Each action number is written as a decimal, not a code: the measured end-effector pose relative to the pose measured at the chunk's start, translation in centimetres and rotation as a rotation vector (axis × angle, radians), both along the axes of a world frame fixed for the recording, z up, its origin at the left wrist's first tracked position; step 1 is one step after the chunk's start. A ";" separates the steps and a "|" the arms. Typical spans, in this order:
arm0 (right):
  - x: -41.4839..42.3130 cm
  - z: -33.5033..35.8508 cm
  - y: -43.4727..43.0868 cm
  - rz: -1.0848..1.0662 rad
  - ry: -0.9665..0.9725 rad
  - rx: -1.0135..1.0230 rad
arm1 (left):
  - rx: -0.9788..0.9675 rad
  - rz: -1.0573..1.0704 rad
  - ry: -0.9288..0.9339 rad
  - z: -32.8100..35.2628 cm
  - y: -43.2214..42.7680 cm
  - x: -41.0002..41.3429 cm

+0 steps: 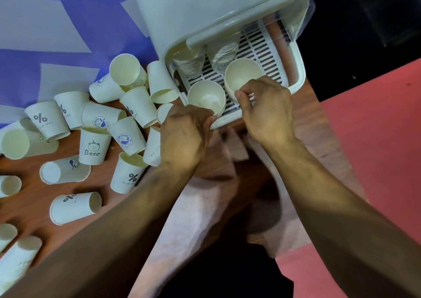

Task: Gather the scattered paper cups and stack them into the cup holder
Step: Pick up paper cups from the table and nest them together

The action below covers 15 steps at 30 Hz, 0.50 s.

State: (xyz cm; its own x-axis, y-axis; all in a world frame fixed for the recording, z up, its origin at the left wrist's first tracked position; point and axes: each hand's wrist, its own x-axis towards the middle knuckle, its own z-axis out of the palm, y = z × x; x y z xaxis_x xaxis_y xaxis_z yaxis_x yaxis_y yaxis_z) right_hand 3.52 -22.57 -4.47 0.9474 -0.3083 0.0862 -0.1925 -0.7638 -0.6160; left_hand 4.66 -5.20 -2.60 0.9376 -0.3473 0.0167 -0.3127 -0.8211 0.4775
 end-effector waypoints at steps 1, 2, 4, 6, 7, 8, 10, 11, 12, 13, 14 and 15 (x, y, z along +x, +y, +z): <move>0.0 -0.1 0.0 0.000 -0.001 0.006 | 0.000 0.008 0.010 -0.1 0.0 0.1; 0.0 -0.3 0.0 -0.001 -0.002 0.014 | -0.004 0.015 0.022 -0.3 0.0 0.2; 0.2 -0.5 0.0 -0.002 -0.001 0.024 | -0.012 0.013 0.036 -0.4 0.1 0.3; 0.3 -0.5 0.0 0.000 0.007 0.020 | -0.008 0.005 0.042 -0.6 0.1 0.4; 0.3 -0.5 0.0 -0.001 0.010 0.018 | -0.007 0.009 0.047 -0.8 0.1 0.5; 0.3 -0.5 0.0 -0.002 0.014 0.016 | -0.006 0.016 0.054 -0.9 0.1 0.6; 0.2 -0.4 -0.1 -0.003 0.026 0.018 | 0.003 0.022 0.061 -0.9 0.0 0.8; 0.2 -0.3 -0.1 -0.001 0.030 0.020 | 0.018 0.015 0.061 -0.8 -0.1 0.8; 0.2 -0.3 0.0 0.002 0.035 0.020 | 0.037 0.006 0.063 -0.7 -0.3 0.7; 0.2 -0.2 0.1 0.005 0.042 0.016 | 0.052 0.004 0.070 -0.5 -0.4 0.7; 0.3 0.0 0.3 0.004 0.051 0.008 | 0.053 0.014 0.083 -0.4 -0.5 0.6; 0.3 0.2 0.5 -0.003 0.058 -0.002 | 0.043 0.030 0.096 -0.2 -0.5 0.5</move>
State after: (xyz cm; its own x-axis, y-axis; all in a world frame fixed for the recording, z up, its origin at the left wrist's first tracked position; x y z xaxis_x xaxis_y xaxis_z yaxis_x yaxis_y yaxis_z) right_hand 3.81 -22.10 -4.24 0.9498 -0.3111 0.0322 -0.2299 -0.7644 -0.6024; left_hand 5.19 -5.66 -2.82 0.9443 -0.3171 -0.0883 -0.2418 -0.8501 0.4678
